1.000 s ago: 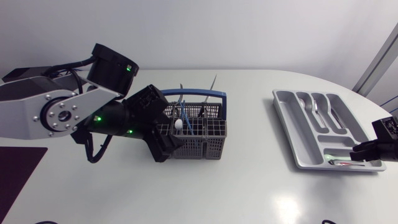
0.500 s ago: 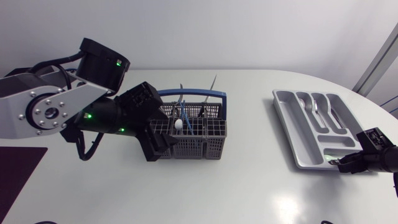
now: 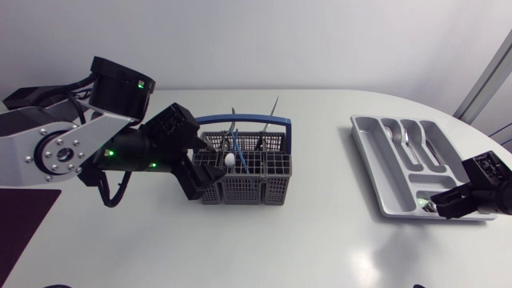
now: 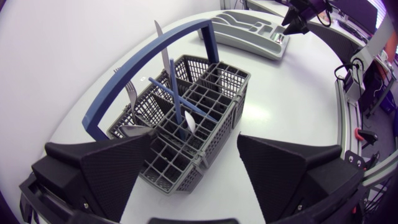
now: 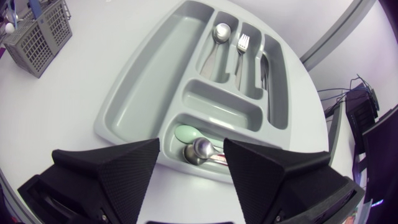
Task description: Sort the cutlery from the basket into the organizer compartments.
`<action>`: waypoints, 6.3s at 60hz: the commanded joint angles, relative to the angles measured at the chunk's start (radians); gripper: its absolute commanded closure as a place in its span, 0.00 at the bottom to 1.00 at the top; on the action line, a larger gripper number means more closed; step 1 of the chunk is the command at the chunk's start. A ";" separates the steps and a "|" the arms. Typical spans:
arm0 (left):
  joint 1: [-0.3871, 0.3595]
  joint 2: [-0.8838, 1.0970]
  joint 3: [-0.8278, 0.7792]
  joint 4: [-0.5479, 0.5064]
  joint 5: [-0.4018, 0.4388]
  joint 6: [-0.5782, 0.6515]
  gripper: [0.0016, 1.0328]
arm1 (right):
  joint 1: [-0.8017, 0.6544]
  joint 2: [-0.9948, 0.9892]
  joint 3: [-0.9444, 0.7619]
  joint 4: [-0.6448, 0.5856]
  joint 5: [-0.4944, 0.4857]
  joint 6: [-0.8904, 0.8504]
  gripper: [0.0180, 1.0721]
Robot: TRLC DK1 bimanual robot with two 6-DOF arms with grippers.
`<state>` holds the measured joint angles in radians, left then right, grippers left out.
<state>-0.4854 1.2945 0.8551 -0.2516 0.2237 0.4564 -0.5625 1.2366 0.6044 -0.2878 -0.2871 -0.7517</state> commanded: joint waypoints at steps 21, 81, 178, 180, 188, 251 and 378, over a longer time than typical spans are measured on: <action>0.010 0.049 0.002 0.081 -0.003 -0.117 0.13 | 0.317 -0.241 -0.003 -0.114 0.025 0.167 0.17; -0.035 0.137 -0.045 0.212 -0.038 -0.168 0.51 | 0.739 -0.220 0.087 -0.116 0.186 0.365 0.17; -0.078 0.187 -0.100 0.354 -0.127 -0.259 0.93 | 0.860 -0.290 0.034 -0.090 0.178 0.394 0.17; -0.079 0.183 -0.102 0.354 -0.126 -0.259 0.93 | 0.882 -0.290 0.034 -0.086 0.180 0.400 0.17; -0.078 0.160 -0.108 0.353 -0.109 -0.259 0.94 | 0.938 -0.289 0.035 -0.067 0.172 0.411 0.16; -0.027 -0.166 -0.094 0.115 0.075 -0.242 0.94 | 1.194 -0.118 0.184 -0.004 0.034 0.445 0.16; -0.105 0.037 0.213 -0.290 0.738 0.044 0.94 | 1.247 -0.243 0.097 -0.096 -0.305 0.273 0.95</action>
<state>-0.5903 1.3209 1.0351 -0.5446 0.9539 0.4763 0.6704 0.9768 0.7177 -0.3599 -0.5800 -0.4797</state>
